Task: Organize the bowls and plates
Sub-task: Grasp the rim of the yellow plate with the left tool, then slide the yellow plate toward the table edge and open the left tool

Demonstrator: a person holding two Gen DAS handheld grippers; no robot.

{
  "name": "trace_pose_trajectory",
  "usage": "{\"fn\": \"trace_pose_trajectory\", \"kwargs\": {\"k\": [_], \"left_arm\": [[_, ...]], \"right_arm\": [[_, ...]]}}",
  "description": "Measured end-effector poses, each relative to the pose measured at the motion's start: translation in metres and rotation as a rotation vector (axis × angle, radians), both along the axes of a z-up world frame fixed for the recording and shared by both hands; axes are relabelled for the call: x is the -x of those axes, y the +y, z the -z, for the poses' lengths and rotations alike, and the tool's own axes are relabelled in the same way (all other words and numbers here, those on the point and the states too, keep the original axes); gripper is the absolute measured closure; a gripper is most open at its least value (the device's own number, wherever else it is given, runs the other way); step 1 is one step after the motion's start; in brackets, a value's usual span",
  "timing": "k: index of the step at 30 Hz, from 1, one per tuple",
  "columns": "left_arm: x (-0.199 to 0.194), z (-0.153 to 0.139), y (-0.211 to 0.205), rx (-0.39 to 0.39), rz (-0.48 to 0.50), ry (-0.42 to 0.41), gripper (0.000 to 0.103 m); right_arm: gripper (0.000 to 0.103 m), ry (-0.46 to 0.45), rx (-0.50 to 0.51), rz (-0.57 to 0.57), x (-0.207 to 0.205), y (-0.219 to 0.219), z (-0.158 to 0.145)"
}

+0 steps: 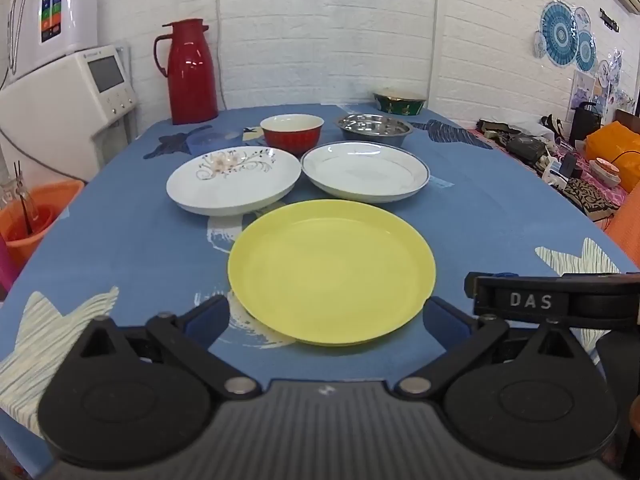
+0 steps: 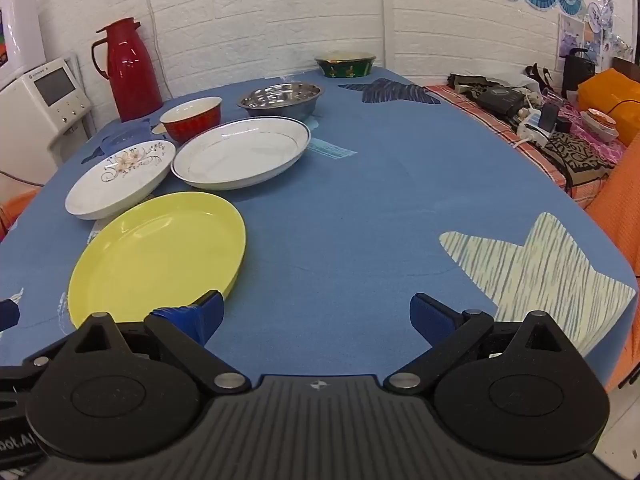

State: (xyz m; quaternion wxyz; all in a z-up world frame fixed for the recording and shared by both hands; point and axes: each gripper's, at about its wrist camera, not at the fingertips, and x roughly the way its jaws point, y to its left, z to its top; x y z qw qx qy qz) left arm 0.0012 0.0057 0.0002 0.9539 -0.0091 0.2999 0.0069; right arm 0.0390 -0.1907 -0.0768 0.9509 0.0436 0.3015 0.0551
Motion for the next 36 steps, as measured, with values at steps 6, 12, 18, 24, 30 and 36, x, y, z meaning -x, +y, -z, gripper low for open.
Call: {"fn": "trace_pose_trajectory", "kwargs": {"k": [6, 12, 18, 24, 30, 36], "left_arm": [[-0.014, -0.001, 0.044, 0.012, -0.1, 0.016, 0.0], [-0.055, 0.005, 0.068, 0.071, -0.089, 0.094, 0.0], [-0.103, 0.023, 0.075, 0.104, -0.055, 0.213, 0.001], [-0.12, 0.038, 0.076, 0.075, -0.049, 0.274, 0.019], [-0.117, 0.035, 0.069, 0.009, -0.004, 0.238, 0.044], [-0.113, 0.035, 0.063, 0.039, 0.025, 0.187, 0.055]], "right_arm": [[0.016, -0.073, -0.031, -0.1, -0.004, 0.01, -0.005], [0.016, -0.029, 0.019, -0.149, -0.031, 0.027, 0.0], [0.016, 0.037, 0.034, -0.205, -0.06, 0.044, 0.01], [0.014, 0.057, 0.07, -0.279, -0.068, 0.065, 0.021], [0.013, -0.031, 0.072, -0.328, -0.062, 0.061, 0.028], [0.017, -0.052, 0.112, -0.376, -0.049, 0.083, 0.027]]}}
